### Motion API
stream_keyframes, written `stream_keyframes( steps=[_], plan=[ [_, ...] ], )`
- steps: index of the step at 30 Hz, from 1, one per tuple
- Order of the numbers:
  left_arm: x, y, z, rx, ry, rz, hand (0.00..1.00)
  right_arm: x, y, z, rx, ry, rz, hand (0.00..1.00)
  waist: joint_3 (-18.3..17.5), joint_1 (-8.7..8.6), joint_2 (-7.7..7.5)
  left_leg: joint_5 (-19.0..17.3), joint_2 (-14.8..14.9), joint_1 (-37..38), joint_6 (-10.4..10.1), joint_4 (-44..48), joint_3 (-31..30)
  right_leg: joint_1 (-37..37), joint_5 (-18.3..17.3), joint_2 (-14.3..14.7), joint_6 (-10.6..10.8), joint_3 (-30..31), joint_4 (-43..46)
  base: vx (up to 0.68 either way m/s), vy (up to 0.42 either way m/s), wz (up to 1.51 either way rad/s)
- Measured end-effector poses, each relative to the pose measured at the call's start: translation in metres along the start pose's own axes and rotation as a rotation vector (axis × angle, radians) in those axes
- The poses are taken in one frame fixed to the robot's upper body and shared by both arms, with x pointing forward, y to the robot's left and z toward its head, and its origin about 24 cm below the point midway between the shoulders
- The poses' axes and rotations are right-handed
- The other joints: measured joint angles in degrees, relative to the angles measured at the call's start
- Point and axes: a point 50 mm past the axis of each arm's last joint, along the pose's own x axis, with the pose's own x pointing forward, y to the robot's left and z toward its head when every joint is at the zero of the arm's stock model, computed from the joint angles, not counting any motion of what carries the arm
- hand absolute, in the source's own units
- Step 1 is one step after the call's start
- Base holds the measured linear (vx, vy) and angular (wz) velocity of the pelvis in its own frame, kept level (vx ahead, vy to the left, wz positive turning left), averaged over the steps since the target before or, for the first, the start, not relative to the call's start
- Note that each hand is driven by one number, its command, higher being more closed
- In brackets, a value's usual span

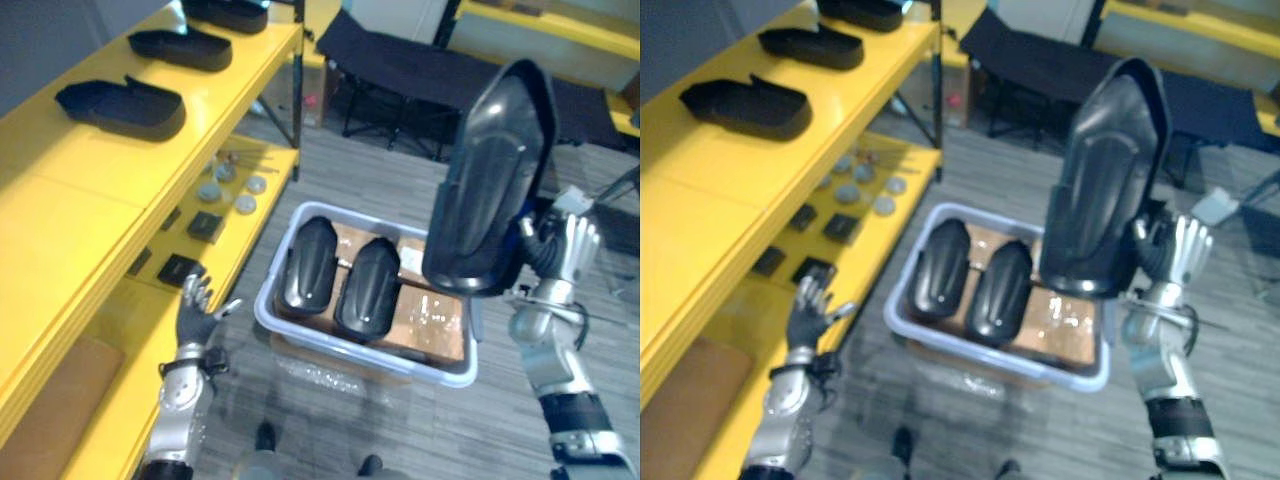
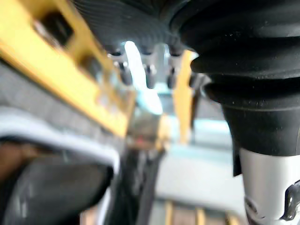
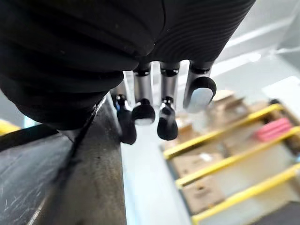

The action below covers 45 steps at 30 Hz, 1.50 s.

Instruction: Walk over and take plastic housings, then place them on the shelf

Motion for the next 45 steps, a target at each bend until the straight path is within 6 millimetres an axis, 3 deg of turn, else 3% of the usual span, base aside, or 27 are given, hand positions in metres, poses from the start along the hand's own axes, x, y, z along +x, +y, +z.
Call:
stream_keyframes(
  steps=[5, 12, 20, 28, 36, 45],
  plan=[
    [0.000, -0.026, -0.008, -0.197, 0.138, -0.185, 0.00, -0.002, 0.009, 0.022, 0.025, -0.163, 0.083, 1.00, -1.5, -0.29, 0.90, 1.2, -0.3, 0.8, 0.2, -2.3, 1.0, 0.0, -0.2, 0.2, -0.1, 0.8, -1.6, -0.08, -0.009, -0.11],
    [-0.004, -0.043, -0.016, -0.359, 0.267, -0.319, 0.00, 0.000, 0.008, 0.024, -0.013, -0.237, 0.140, 1.00, -2.4, -0.99, 2.35, 2.9, -0.8, 1.6, 0.4, -4.6, 1.3, -0.2, -1.6, -0.2, 0.0, 0.1, -1.4, -0.11, -0.010, -0.02],
    [-0.005, -0.055, -0.013, -0.394, 0.268, -0.396, 0.00, -0.009, 0.020, 0.036, -0.001, -0.328, 0.256, 1.00, -3.0, -0.93, 1.61, 4.2, -0.4, 1.3, 0.2, -4.6, 0.9, -0.2, -1.1, 0.3, 0.1, -0.4, -1.7, 0.00, -0.005, 0.02],
    [0.003, -0.063, -0.002, -0.383, 0.241, -0.446, 0.00, -0.016, 0.028, 0.044, 0.002, -0.387, 0.305, 1.00, -3.6, -1.09, 1.79, 4.8, -1.0, 0.4, 0.5, -4.6, 0.5, -0.9, -0.7, 0.1, 0.0, -0.6, -1.3, -0.01, 0.010, 0.02],
    [0.000, -0.086, -0.005, -0.360, 0.287, -0.545, 0.00, -0.031, 0.044, 0.051, 0.029, -0.410, 0.395, 1.00, -3.9, -1.05, 2.17, 5.4, -0.3, 0.3, 0.5, -4.6, 0.3, -1.0, -1.1, 0.3, -0.5, -0.6, -1.4, -0.06, 0.000, 0.00],
    [-0.004, -0.109, -0.007, -0.338, 0.311, -0.636, 0.00, -0.051, 0.065, 0.054, 0.057, -0.374, 0.483, 1.00, -4.5, -0.76, 1.29, 6.0, -0.2, -0.5, 0.4, -4.6, -0.8, -0.8, 0.2, 0.8, -0.2, -1.4, -2.6, -0.01, 0.000, 0.04]
  ],
)
